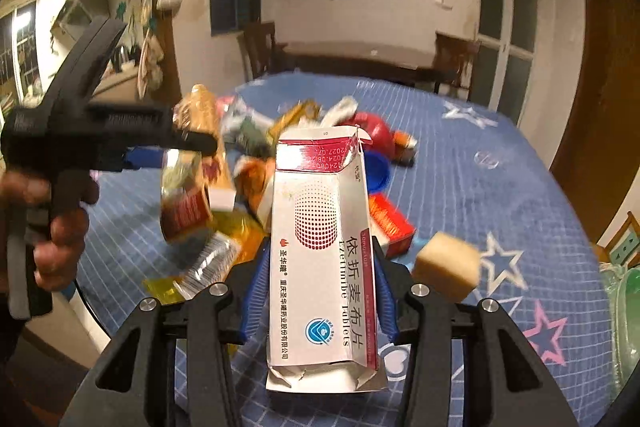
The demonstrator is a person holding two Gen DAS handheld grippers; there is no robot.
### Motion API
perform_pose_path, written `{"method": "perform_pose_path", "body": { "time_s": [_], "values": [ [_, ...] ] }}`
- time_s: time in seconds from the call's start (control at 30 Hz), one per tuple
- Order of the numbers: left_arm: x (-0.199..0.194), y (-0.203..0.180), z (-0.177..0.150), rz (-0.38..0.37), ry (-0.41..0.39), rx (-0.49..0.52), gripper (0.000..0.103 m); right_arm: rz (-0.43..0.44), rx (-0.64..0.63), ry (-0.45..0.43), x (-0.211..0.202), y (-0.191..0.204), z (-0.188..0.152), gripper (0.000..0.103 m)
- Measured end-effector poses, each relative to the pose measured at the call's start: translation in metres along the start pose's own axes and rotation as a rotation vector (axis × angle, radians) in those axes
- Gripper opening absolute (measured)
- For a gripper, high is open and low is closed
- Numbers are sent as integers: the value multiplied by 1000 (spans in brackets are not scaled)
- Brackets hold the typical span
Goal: Collect trash
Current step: 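Grasp the yellow-red medicine box with the left tool while the right tool grasps the white tablet box, then lift both boxes and carry them over the green bin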
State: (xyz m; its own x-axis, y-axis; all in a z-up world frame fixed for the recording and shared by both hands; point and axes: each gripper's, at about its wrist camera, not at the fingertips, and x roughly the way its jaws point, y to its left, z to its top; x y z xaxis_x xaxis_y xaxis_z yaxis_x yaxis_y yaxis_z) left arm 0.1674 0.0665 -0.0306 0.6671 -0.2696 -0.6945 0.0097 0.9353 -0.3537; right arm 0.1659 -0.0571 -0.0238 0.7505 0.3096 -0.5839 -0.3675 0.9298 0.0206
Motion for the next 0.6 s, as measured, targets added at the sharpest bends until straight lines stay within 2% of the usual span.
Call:
{"method": "perform_pose_path", "body": {
  "time_s": [0.13, 0.33, 0.5, 0.53, 0.57, 0.6],
  "values": [
    [-22, -18, -2, 17, -64, 91, 63, -31, 25, -82, -20, -10, 11, 47],
    [-51, -44, 7, 1, -165, 182, 61, -70, 43, -150, -41, -27, 26, 47],
    [-53, -75, 17, -21, -201, 245, 57, -104, 70, -195, -55, -51, 36, 47],
    [-53, -80, 17, -23, -205, 260, 33, -110, 75, -200, -58, -56, 38, 47],
    [-47, -90, 20, -43, -182, 272, 26, -117, 79, -204, -60, -60, 40, 47],
    [-41, -97, 24, -55, -166, 275, 26, -124, 83, -202, -61, -65, 41, 47]
  ]
}}
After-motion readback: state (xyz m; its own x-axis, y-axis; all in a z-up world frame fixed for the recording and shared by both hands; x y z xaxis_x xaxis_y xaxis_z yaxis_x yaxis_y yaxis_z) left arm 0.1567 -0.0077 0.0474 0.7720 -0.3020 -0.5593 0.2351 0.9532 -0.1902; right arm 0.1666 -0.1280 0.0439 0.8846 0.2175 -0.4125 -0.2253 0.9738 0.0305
